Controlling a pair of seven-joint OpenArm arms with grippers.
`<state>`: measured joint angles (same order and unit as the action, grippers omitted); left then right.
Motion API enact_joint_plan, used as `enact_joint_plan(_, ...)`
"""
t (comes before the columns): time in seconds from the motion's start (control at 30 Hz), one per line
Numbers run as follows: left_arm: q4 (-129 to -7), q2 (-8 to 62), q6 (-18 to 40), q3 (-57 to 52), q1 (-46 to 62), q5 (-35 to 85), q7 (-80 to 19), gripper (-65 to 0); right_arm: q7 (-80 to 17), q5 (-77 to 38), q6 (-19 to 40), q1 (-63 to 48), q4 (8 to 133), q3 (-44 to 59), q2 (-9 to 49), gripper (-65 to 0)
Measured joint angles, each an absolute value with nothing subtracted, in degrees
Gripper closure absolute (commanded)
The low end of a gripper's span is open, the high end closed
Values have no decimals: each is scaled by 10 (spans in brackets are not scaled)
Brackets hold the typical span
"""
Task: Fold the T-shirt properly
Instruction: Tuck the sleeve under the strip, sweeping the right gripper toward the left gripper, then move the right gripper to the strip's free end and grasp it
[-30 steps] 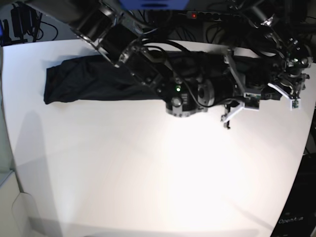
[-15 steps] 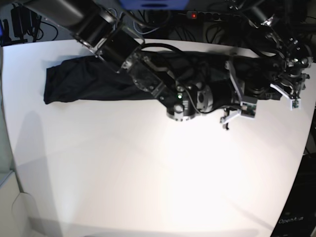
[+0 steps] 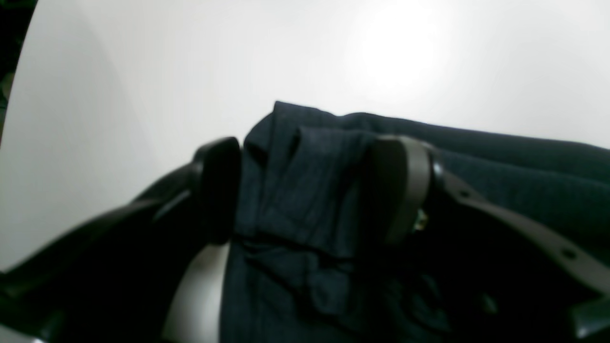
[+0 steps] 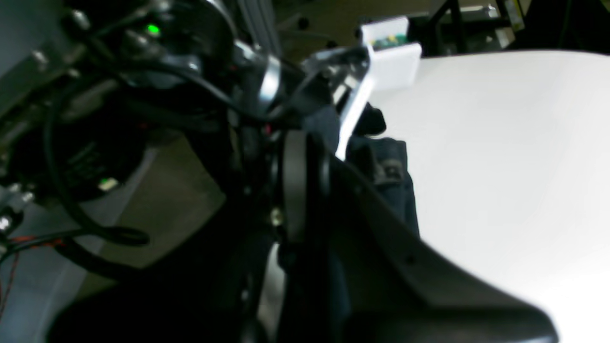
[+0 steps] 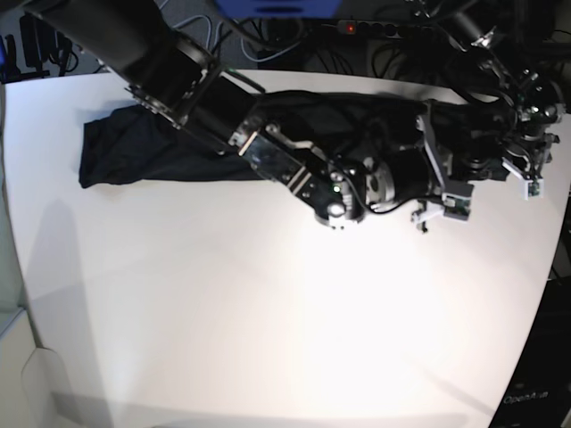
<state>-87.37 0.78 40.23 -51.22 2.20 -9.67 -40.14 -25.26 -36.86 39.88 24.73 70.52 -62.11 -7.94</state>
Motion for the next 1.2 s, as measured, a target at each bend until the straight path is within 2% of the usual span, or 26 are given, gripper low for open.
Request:
enact_joint_plan(0.17,-874,8,402,-512,22,-97,-401,-406,-254,-369,399,246,704,-621,-79,-16)
enact_joint_plan(0.23,-874,4,401,-512,20,-97,-401,-406,-254,-369,399,246,704,-621,-79,-48)
enact_joint_plan(0.3,-874,0,401,-512,19,-97,-401,-406,-254,-368,399,246,704,-621,-79,-129)
enact_joint_plan(0.47,-874,0,402,-512,19,-97,-401,-406,-254,-369,399,246,704,-621,-79,-427)
enact_joint_plan(0.5,-874,0,402,-512,19,-97,-401,-406,-254,-369,399,246,704,-621,-79,-469)
enact_joint_plan(0.57,-874,0,402,-512,19,-97,-401,-406,-254,-369,399,246,704,-621,-79,-503)
enact_joint_plan(0.93,-888,15,402,-552,22,-92,-402,-406,-249,-374,402,247,675,-612,-79,-505)
enact_joint_plan(1.07,-912,18,402,-561,20,-92,-402,-407,-252,-368,399,244,636,-558,-32,-501)
enact_joint_plan(1.13,-925,17,402,-561,19,-93,-402,-407,-254,-367,396,244,634,-542,3,-457)
enact_joint_plan(1.2,-937,14,402,-561,18,-92,-401,-407,-256,-368,396,246,635,-533,30,-364)
